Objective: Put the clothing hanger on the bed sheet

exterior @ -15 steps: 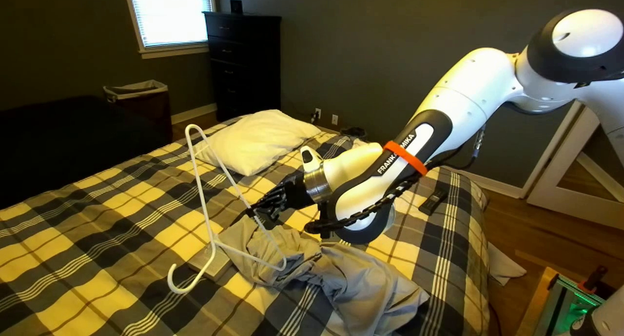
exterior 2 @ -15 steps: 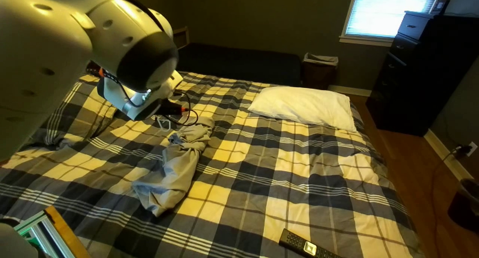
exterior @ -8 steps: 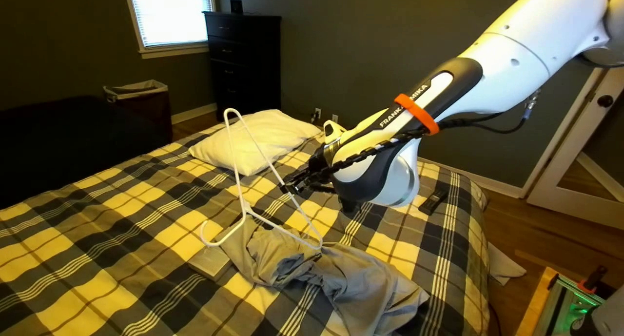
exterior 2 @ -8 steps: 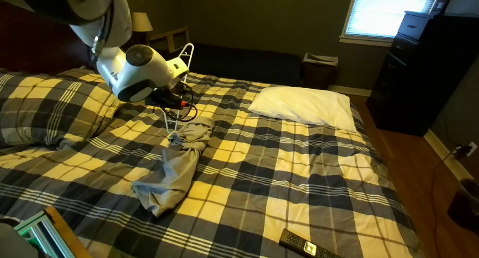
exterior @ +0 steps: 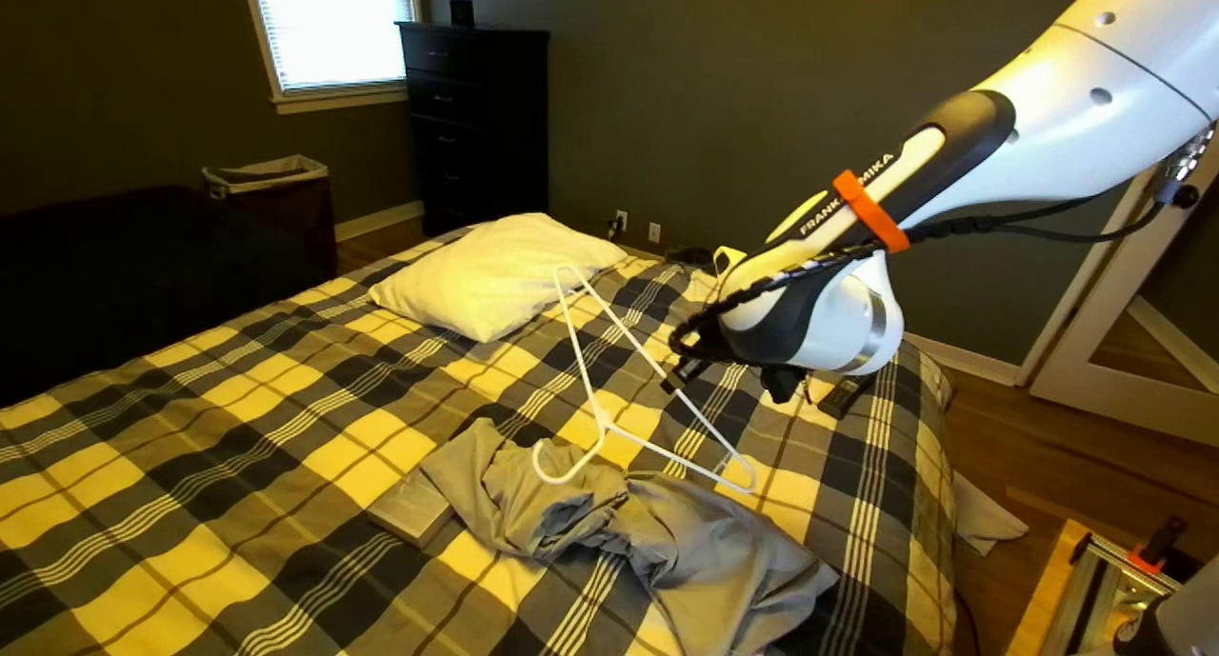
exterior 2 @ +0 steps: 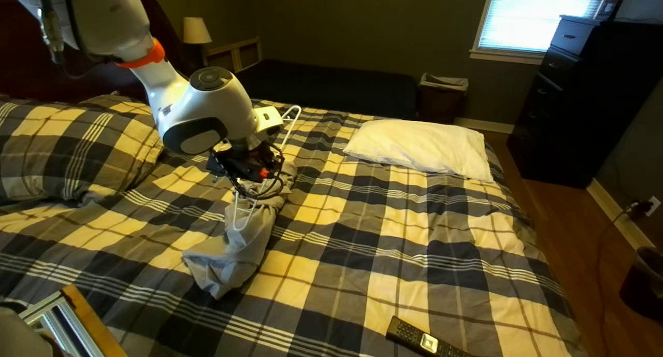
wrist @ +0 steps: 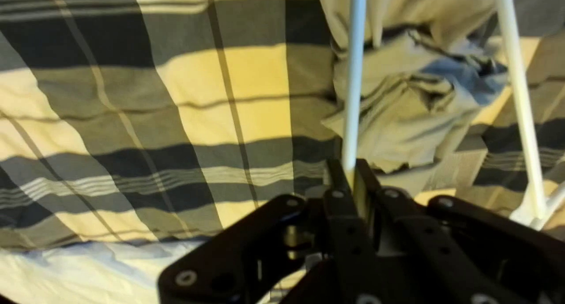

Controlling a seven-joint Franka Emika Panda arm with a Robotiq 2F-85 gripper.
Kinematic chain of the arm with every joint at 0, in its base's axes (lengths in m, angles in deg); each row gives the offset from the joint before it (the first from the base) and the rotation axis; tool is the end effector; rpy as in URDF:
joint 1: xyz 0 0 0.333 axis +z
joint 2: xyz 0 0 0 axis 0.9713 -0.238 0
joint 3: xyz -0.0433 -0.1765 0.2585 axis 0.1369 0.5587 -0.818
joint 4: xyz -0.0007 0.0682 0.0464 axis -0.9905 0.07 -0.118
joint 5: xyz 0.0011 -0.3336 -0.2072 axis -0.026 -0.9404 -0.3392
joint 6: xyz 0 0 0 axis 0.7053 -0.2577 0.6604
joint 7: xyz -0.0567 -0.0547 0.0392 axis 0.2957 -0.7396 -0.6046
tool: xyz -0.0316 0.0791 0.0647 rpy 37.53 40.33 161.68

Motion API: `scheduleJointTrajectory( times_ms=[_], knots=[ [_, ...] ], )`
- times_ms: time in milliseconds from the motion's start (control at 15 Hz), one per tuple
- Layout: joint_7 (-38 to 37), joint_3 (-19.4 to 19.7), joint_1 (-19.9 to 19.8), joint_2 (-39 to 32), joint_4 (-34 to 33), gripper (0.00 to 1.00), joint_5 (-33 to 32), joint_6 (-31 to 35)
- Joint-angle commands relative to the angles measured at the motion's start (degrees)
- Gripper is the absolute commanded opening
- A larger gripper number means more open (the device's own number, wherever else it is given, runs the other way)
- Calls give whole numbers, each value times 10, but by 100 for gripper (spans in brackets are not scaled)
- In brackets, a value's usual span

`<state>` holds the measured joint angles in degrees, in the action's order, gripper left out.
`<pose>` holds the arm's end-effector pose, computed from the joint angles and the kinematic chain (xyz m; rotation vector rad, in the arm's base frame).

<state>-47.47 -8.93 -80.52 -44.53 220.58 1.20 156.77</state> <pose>0.4795 0.0824 0.2618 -2.9358 -0.4425 -0.7525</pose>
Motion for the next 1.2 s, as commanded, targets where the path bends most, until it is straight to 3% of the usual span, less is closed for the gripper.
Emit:
scheduleJointTrajectory(
  times_ms=[0, 200, 400, 467, 533, 667, 733, 1133],
  knots=[
    [-98, 135, 99, -35, 10, 2, -130, -71],
    [-213, 242, 183, -77, -46, 2, -275, -192],
    [-324, 223, 167, -105, -121, 2, -399, -341],
    [-329, 205, 159, -101, -147, 2, -405, -389],
    [-307, 191, 135, -86, -98, 9, -390, -322],
    [-320, 185, 138, -92, -135, 9, -401, -372],
    [-321, 184, 138, -94, -142, 2, -402, -378],
    [-211, 118, 75, -147, -215, 2, -338, -391]
  ],
)
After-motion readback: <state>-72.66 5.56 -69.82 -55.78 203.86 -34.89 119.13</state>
